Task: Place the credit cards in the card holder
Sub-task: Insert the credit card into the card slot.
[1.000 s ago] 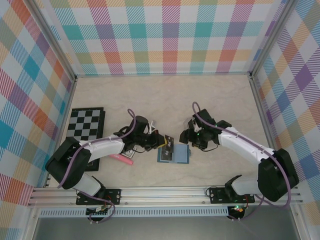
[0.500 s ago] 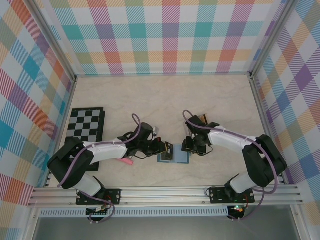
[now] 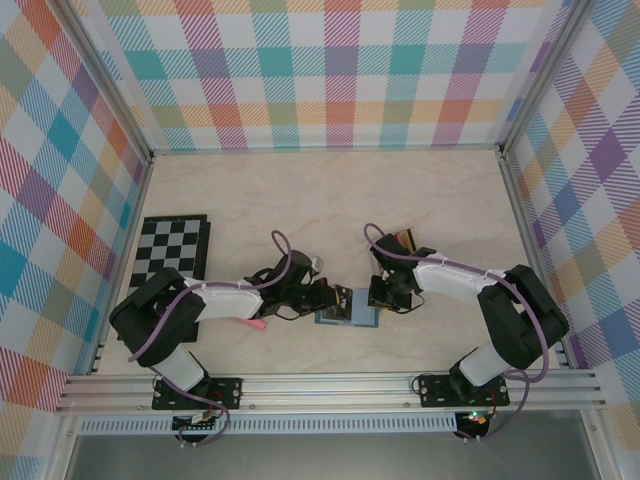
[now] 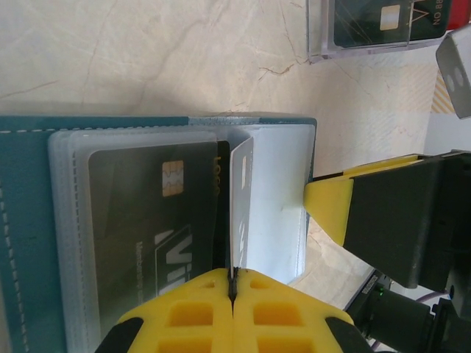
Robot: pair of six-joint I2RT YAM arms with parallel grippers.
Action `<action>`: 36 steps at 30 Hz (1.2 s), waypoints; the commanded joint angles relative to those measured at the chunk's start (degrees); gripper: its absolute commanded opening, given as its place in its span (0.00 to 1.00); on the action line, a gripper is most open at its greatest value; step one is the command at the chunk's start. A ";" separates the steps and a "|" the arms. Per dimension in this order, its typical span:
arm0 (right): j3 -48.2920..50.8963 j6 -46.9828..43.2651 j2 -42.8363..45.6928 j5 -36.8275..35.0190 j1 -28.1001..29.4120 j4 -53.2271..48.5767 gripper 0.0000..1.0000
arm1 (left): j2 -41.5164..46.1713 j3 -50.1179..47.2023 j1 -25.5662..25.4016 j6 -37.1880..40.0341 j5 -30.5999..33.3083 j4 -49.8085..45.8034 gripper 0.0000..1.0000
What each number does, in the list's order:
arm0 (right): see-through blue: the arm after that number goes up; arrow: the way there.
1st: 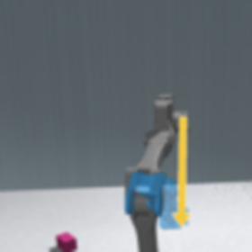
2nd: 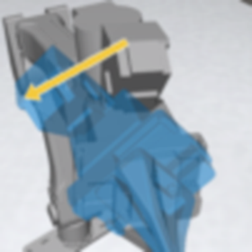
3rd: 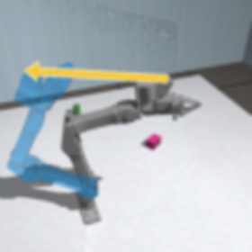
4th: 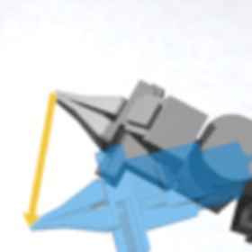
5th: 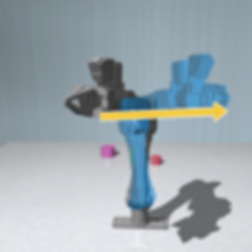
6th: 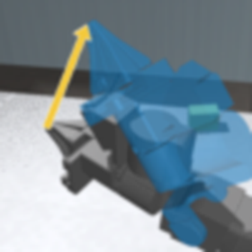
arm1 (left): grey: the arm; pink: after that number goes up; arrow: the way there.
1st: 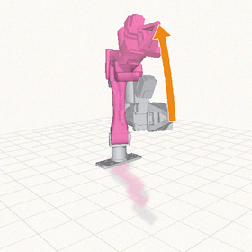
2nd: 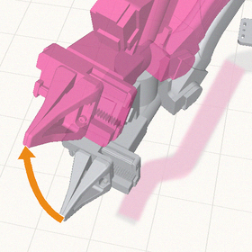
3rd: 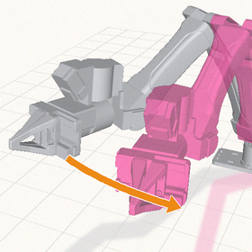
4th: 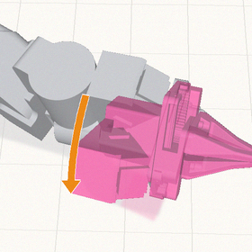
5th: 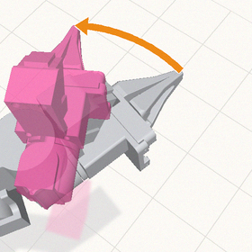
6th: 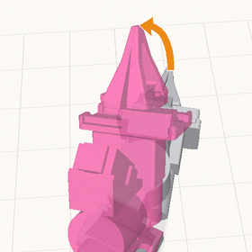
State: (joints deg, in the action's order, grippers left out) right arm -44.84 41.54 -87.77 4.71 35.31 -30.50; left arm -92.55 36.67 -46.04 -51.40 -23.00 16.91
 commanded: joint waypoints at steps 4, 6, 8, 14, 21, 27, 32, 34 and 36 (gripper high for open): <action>0.80 0.65 -2.44 0.23 0.15 1.10 0.22 | -3.29 -0.89 -1.57 0.19 -0.19 2.84 0.00; 0.98 0.80 -2.76 0.30 0.13 1.19 0.21 | -3.67 -0.72 -1.85 0.59 -0.03 2.71 0.01; 1.05 0.91 -2.85 0.39 0.17 1.25 0.21 | -3.94 -0.51 -2.12 0.83 0.02 2.35 0.02; 0.89 1.24 -2.85 0.56 0.19 1.24 0.21 | -5.08 1.61 -3.33 1.76 0.35 -0.10 0.07; 1.74 2.56 -2.15 2.06 0.13 2.21 0.19 | -6.53 4.82 -5.08 0.14 3.36 -2.12 0.13; 2.56 3.22 -1.35 2.28 0.18 2.70 0.19 | -8.51 8.65 -7.45 1.20 4.19 -5.42 0.18; 2.56 3.53 -1.01 2.15 0.16 2.54 0.19 | -9.29 10.77 -8.52 2.90 4.72 -8.75 0.25; 2.41 3.54 -0.94 1.83 0.20 2.24 0.19 | -9.48 11.65 -8.70 3.80 4.26 -9.57 0.28; 2.34 3.72 -0.92 1.31 0.17 1.91 0.20 | -10.08 12.74 -8.80 5.02 3.08 -10.26 0.32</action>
State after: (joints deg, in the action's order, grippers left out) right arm -44.29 44.14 -87.55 5.37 35.07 -29.63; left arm -100.68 47.79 -53.10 -48.84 -17.96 9.30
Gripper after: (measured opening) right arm 0.195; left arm 0.310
